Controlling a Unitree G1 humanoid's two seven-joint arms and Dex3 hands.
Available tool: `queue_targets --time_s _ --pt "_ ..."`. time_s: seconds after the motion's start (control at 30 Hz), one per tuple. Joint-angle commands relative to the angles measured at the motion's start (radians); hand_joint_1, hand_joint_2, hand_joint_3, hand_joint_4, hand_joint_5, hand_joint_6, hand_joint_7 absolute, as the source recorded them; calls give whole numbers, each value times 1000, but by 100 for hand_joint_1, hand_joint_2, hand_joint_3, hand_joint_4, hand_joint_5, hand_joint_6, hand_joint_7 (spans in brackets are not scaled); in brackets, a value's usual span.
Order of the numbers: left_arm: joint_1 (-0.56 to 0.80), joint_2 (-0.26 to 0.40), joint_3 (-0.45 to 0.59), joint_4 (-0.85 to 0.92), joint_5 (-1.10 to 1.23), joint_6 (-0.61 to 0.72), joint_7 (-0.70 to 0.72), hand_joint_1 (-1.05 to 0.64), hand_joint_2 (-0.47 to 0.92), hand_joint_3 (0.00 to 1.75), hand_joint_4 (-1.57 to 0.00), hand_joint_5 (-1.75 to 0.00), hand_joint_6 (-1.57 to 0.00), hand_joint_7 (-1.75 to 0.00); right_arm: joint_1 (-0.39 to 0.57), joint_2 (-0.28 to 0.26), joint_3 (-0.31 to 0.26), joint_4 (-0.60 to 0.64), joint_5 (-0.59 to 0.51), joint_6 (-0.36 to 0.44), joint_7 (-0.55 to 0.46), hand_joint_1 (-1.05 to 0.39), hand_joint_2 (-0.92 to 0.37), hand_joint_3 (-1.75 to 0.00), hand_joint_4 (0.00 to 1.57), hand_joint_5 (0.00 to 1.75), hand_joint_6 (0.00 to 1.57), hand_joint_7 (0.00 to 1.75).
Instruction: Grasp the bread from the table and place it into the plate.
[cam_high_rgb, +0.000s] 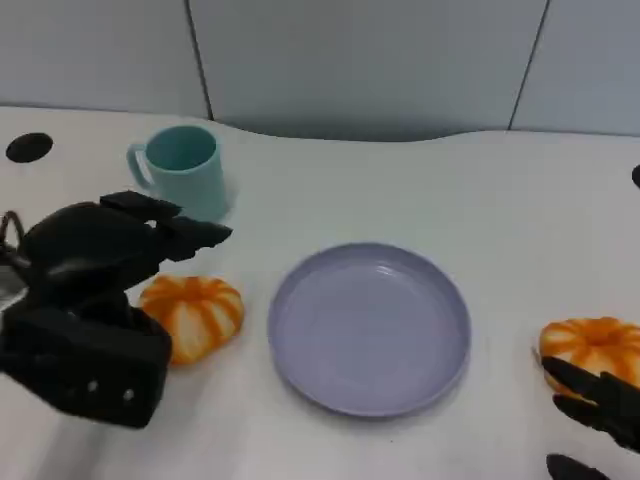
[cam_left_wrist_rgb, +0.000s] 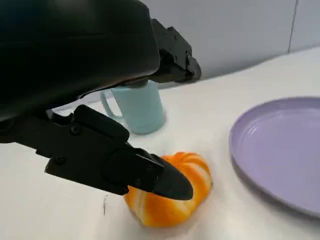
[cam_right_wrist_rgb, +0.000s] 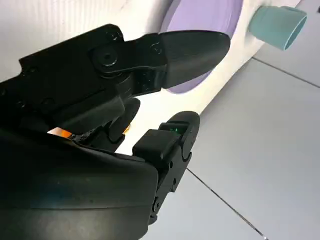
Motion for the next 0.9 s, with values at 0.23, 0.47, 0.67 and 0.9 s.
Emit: queue_targets --time_s 0.23,0.47,0.67,0.9 --pt "-222 -55 -178 296 60 57 -93 -74 84 0 0 0 -5 0 14 -11 -23 -16 39 0 10 -39 -92 -34 83 1 65 0" --pt "-338 -107 -291 507 105 77 -126 -89 84 1 0 0 -6 -1 17 -5 -30 -32 26 5 3 -39 -92 -35 83 0 65 0" --pt "-362 -151 -382 657 182 71 47 -94 92 14 -3 -1 -8 -1 10 -14 -39 -25 17 -20 -3 -38 -92 -36 80 0 63 0" --pt "-357 -216 -461 782 245 124 268 -85 92 36 -5 -2 -5 -1 15 -12 -46 -51 13 3 -2 -39 -92 -38 77 0 62 0"
